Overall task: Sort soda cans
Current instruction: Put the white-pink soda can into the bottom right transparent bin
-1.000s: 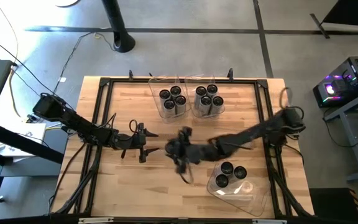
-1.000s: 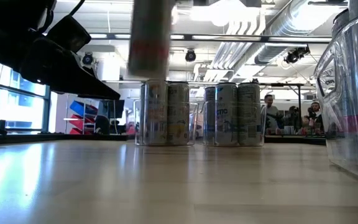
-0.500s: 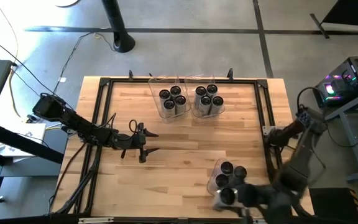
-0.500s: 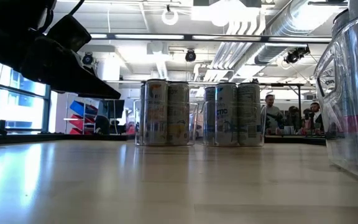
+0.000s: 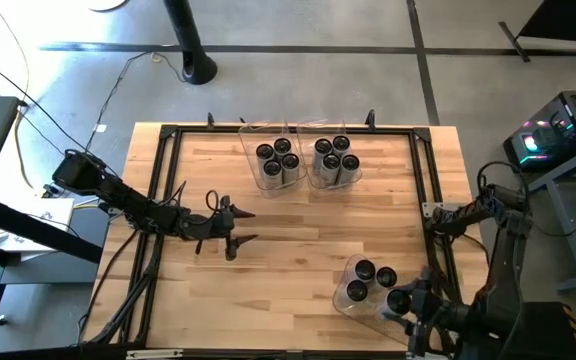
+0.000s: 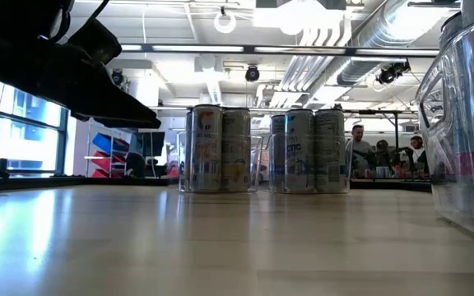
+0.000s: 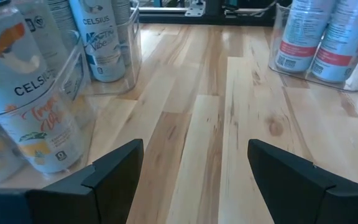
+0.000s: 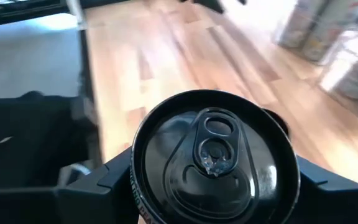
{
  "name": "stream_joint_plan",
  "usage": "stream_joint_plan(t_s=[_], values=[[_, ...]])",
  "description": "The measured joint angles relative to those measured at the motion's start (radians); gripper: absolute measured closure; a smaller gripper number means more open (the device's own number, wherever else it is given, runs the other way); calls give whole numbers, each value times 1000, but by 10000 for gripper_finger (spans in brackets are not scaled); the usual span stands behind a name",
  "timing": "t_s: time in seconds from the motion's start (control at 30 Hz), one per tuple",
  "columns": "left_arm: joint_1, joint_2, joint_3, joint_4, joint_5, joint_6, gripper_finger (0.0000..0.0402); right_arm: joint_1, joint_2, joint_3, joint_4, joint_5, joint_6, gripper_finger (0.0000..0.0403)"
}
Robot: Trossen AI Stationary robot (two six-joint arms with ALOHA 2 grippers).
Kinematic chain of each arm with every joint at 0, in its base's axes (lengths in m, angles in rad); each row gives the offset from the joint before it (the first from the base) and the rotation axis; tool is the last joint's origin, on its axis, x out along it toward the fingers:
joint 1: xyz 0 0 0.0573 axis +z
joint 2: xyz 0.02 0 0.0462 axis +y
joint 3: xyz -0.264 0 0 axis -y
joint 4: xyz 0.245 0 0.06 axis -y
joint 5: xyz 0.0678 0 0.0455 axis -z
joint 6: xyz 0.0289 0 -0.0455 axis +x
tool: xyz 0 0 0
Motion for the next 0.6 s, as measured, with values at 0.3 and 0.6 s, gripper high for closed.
stream_joint_plan(t_s=[0.3,0.6], values=[[0,0,0,0,-6,-1,117,-10,136,0,-58,72,141,163],[7,0,0,0,-6,5,117,-67,258,0,-47,31,241,163]])
